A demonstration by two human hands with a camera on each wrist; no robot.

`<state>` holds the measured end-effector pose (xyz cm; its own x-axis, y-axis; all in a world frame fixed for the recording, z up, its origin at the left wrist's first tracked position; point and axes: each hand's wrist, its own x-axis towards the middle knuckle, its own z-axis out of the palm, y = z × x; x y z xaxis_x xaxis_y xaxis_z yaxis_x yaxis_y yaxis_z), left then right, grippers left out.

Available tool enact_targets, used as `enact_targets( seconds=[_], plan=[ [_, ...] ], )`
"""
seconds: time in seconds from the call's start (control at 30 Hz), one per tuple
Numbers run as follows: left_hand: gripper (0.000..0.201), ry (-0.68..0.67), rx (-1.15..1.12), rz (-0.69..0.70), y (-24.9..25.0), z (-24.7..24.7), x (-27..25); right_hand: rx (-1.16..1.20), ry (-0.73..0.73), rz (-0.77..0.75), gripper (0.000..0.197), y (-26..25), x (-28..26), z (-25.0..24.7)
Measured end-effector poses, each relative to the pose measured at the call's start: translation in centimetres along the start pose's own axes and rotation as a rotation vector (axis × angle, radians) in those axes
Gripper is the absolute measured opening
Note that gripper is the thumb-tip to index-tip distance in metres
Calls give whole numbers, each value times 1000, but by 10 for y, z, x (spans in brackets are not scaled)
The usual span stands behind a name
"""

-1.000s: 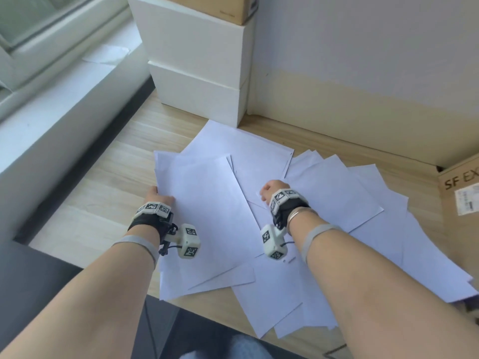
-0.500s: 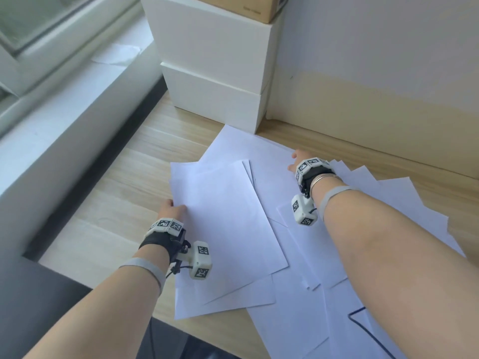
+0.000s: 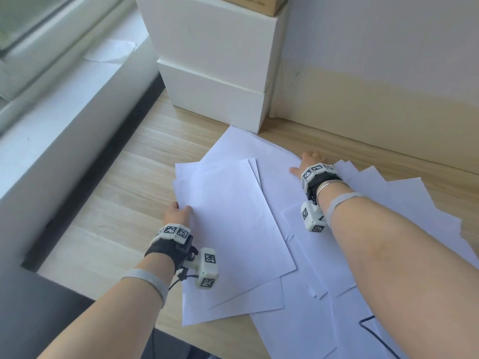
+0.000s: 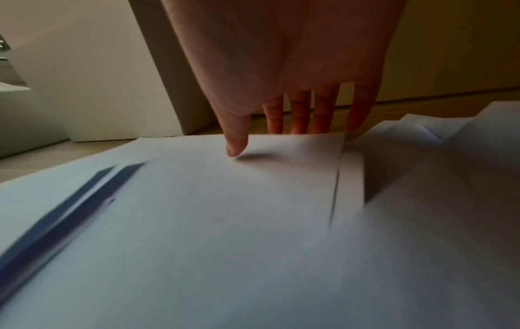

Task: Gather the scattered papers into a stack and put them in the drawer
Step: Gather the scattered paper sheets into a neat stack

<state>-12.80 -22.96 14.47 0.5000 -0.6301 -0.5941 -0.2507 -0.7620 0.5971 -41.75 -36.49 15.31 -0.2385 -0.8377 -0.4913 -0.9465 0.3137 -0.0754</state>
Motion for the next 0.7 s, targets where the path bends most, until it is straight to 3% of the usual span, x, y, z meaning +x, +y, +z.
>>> enact_targets(
  seconds=[0.17,0.37,0.7],
  plan=[
    [7,-38,23,5,5,6,-5,-43,-53,-36,72,3,-13,-2],
    [35,-53,2,-21,4,11,-5,235,61,-168,46,1,-22,-13],
    [38,-31,-41,-33,8,8,-13,19,-17,-161,37,-2,-49,-34]
  ],
)
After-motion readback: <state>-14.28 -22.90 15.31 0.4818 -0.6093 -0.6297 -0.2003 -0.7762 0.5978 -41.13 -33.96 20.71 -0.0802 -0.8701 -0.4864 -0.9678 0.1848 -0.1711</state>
